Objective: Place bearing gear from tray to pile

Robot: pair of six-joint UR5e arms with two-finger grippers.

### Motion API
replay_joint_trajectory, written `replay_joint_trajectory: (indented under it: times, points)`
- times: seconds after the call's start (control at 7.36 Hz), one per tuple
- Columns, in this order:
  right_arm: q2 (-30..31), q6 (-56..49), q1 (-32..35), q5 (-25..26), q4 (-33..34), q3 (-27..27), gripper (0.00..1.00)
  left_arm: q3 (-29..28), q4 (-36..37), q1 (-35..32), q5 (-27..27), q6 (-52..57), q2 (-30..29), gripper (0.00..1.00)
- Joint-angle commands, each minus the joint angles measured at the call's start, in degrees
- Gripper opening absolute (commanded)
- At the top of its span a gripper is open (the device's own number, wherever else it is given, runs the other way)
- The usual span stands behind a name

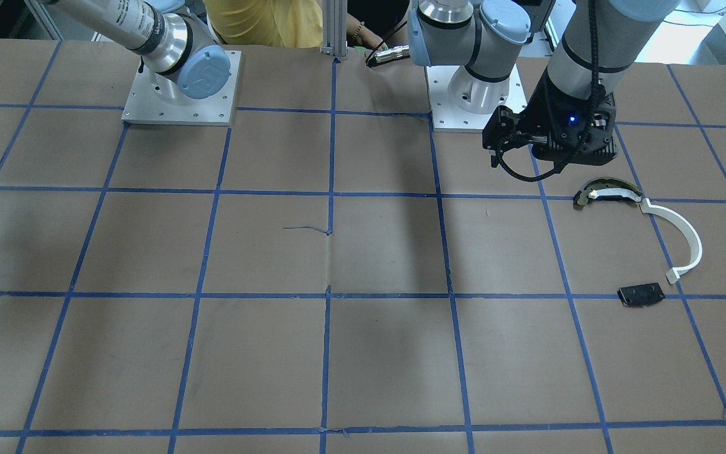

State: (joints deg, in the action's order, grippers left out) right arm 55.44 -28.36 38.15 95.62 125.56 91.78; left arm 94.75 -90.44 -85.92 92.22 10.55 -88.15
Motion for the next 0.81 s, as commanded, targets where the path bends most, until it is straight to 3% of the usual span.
replay_joint_trajectory:
  times: [0.0, 0.68]
  points:
    - [-0.07, 0.06, 0.0, 0.09, -0.22, 0.07, 0.57, 0.0, 0.0, -0.04, 0.06, 0.0, -0.01, 1.0]
    - [0.11, 0.06, 0.0, 0.26, -1.81, -0.2, 0.22, 0.17, 0.0, -0.04, 0.86, 0.0, 0.08, 1.0]
